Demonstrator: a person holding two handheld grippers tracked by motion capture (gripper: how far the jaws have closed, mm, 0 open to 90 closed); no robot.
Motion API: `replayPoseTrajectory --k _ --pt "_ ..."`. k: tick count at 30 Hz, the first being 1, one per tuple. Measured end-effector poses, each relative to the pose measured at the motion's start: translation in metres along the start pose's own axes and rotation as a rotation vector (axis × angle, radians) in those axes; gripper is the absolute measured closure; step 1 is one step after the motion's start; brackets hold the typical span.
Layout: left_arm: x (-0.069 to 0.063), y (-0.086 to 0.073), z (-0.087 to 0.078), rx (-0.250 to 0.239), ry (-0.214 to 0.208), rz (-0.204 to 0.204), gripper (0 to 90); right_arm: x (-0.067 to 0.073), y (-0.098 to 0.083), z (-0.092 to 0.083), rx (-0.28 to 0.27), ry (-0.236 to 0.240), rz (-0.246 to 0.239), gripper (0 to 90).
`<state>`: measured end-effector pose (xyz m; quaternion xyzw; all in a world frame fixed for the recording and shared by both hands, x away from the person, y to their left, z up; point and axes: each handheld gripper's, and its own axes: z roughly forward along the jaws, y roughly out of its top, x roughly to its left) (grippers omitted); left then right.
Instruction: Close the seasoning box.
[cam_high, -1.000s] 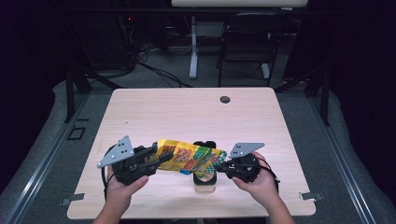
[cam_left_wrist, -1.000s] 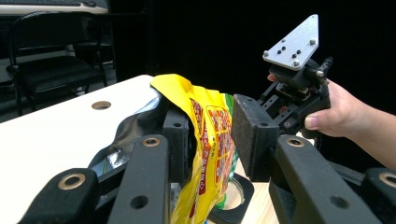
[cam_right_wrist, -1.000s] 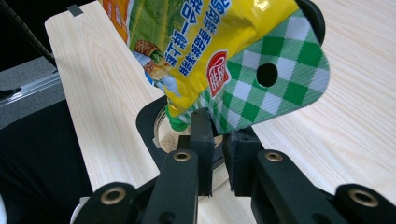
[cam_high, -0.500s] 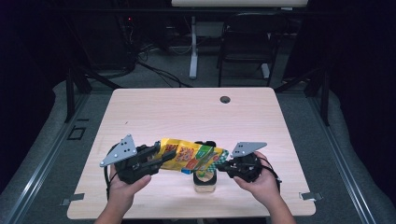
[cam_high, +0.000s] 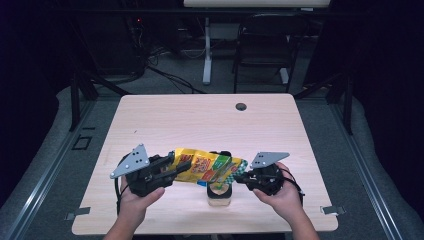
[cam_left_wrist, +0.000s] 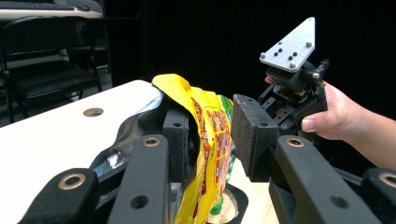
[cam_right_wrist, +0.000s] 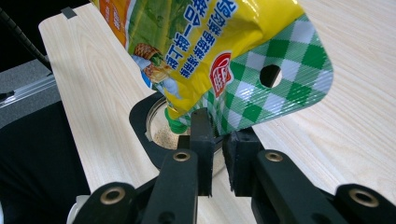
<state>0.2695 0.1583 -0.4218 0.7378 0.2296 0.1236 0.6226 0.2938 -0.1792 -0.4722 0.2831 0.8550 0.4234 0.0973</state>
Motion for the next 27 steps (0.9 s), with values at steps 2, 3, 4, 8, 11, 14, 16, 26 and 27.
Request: replayPoseTrajectory --k 2,3,4,8,11,14,16,26,27 --pt "-0.0003 -0.0012 0.0009 0.0 -0.002 -0.004 68.1 -0.0004 -0.0007 -0.0001 0.006 -0.002 -0.004 82.6" --pt "-0.0004 -0.002 0.0014 0.006 -0.005 -0.002 68.1 -0.0005 -0.0015 0.0003 0.009 -0.004 -0.002 82.7" --pt "-0.0008 -0.0032 0.0023 0.007 -0.006 -0.001 68.1 -0.0009 -0.0024 0.0011 0.014 -0.005 -0.003 82.7" --pt "-0.0015 -0.0037 0.0026 0.001 -0.009 0.001 68.5 -0.0023 -0.005 0.0031 0.009 0.001 0.01 82.4" --pt "-0.0019 -0.0031 0.0034 0.002 -0.009 0.003 68.4 -0.0022 -0.0051 0.0028 0.014 0.0 0.006 82.2" --pt "-0.0023 -0.0026 0.0041 0.003 -0.011 0.005 68.4 -0.0029 -0.0057 0.0029 0.016 0.001 0.008 82.0" --pt "-0.0022 -0.0029 0.0044 0.0 -0.012 0.003 68.4 -0.0035 -0.0061 0.003 0.015 0.001 0.009 82.0" --pt "-0.0016 -0.0033 0.0042 -0.001 -0.009 -0.001 68.4 -0.0031 -0.0061 0.0035 0.012 0.001 0.009 82.0" --pt "-0.0016 -0.0034 0.0043 -0.001 -0.009 -0.001 68.4 -0.0032 -0.0061 0.0034 0.014 0.0 0.008 82.0"
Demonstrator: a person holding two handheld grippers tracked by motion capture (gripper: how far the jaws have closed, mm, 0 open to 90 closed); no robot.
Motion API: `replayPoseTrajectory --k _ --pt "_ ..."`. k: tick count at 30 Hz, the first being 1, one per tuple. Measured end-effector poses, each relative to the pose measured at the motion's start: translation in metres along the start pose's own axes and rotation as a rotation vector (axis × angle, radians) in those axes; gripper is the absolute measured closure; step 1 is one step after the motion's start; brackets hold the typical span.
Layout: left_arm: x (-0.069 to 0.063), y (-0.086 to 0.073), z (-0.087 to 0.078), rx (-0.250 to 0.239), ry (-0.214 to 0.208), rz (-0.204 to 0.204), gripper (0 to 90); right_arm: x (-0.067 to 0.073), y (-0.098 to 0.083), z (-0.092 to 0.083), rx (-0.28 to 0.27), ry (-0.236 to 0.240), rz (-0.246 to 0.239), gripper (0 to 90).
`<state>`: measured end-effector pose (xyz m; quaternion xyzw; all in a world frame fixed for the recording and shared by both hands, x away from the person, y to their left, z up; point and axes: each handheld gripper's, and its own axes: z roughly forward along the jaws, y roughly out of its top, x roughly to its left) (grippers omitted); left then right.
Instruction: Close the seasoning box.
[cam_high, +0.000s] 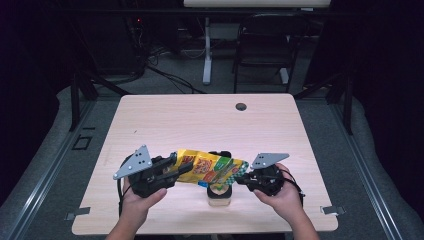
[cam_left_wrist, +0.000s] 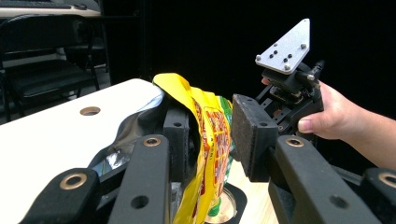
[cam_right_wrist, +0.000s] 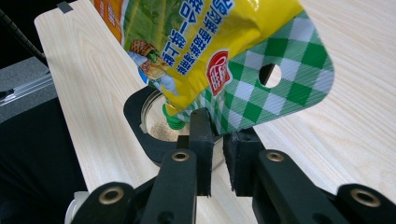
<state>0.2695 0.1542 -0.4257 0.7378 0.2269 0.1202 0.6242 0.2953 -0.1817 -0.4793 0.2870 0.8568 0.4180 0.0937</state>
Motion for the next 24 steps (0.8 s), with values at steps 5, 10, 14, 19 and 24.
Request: replayPoseTrajectory --k 5,10,14,19,24 --pt "0.0002 0.0 0.0004 -0.002 0.002 -0.001 68.4 -0.0003 -0.0003 0.0002 -0.001 0.002 0.002 81.9" --pt "-0.0002 0.0004 0.0015 -0.005 -0.002 -0.001 68.4 -0.0013 -0.0011 0.0004 -0.001 0.005 0.008 81.8" --pt "-0.0008 0.0008 0.0025 -0.006 -0.005 0.0 68.5 -0.002 -0.0016 0.0005 0.002 0.004 0.008 81.8" --pt "-0.0011 0.001 0.0034 -0.008 -0.005 -0.002 68.5 -0.0025 -0.0021 0.0008 0.003 0.004 0.01 81.7" --pt "-0.0013 0.0014 0.005 -0.012 -0.01 -0.001 68.5 -0.003 -0.0031 0.0016 0.002 0.006 0.015 81.6"
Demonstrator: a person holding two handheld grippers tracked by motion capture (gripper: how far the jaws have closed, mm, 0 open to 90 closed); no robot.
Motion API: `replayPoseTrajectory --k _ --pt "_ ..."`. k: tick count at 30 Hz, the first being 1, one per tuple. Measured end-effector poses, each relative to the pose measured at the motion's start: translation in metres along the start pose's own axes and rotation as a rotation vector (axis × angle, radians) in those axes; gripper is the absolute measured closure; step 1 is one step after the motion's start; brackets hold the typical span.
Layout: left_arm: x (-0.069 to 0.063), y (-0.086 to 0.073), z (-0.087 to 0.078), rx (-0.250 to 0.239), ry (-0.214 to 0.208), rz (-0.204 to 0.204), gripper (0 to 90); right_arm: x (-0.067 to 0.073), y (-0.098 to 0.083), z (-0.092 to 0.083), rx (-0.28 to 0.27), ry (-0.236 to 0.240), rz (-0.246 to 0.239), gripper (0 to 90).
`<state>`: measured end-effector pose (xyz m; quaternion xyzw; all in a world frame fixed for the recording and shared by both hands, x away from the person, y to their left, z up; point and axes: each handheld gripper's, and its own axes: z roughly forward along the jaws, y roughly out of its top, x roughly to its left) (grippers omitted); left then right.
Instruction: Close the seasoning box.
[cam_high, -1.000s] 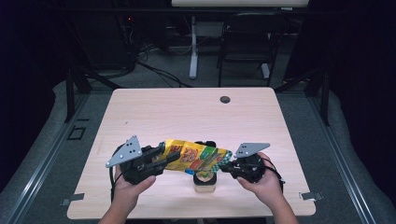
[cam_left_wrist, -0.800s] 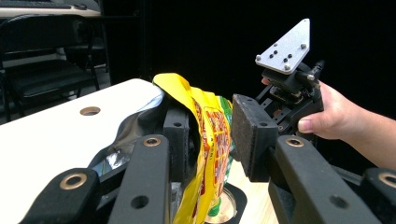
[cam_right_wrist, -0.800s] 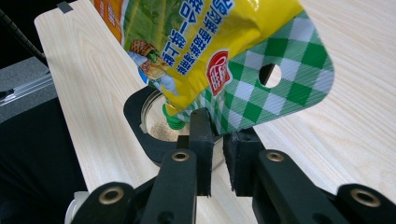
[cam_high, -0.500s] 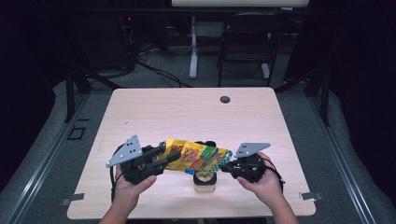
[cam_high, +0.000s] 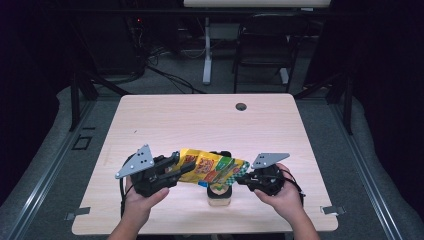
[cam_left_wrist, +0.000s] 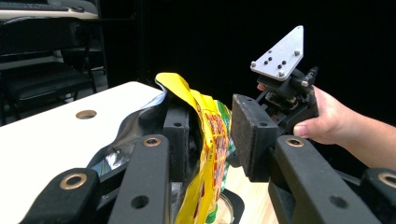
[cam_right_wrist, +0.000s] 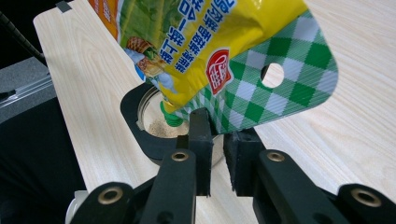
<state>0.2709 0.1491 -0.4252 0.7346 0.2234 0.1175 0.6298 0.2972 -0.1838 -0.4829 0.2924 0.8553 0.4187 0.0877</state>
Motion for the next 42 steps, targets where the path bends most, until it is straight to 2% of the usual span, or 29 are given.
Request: replayPoseTrajectory --k 31,42 --pt "-0.0018 0.004 0.0027 -0.003 -0.01 0.005 68.8 0.0003 -0.0003 0.0022 0.013 0.003 0.002 81.4" --pt "-0.0015 0.0035 0.0031 -0.008 -0.009 0.0 68.8 -0.0008 -0.0008 0.001 0.001 0.007 0.012 81.4"
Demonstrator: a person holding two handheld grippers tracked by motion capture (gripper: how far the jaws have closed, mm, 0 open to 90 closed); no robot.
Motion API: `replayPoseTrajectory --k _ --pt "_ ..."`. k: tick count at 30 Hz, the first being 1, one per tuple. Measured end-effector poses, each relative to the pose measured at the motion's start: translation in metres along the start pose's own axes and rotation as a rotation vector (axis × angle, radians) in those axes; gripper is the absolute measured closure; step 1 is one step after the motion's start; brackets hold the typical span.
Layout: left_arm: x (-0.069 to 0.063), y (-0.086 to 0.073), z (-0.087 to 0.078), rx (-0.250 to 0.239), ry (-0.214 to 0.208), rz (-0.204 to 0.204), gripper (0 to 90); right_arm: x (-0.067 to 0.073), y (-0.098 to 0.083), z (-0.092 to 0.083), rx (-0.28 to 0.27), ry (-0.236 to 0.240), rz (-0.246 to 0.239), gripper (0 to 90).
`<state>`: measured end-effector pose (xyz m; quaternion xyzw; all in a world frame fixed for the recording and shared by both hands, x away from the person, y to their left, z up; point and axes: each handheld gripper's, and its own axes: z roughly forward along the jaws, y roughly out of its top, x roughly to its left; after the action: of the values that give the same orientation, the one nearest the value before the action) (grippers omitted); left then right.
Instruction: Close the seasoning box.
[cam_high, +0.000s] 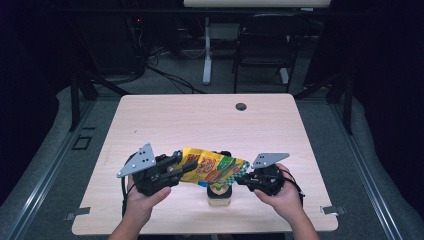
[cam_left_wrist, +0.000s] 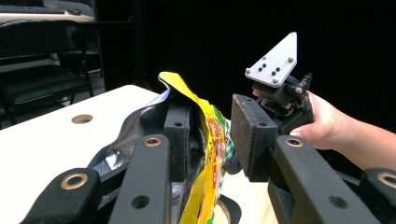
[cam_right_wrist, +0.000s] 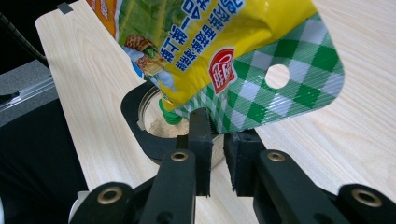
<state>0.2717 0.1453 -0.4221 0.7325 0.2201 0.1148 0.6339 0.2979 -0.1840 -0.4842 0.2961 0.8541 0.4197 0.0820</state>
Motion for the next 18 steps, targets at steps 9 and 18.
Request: replayPoseTrajectory --k 9,18 --pt "0.0 0.0 0.0004 -0.004 0.001 -0.002 68.8 0.0006 0.0003 -0.0007 -0.001 -0.003 0.0 81.3" --pt "0.0003 0.0004 -0.0003 -0.013 0.002 -0.005 68.9 0.0016 0.0021 -0.0044 -0.01 -0.005 -0.006 81.3"
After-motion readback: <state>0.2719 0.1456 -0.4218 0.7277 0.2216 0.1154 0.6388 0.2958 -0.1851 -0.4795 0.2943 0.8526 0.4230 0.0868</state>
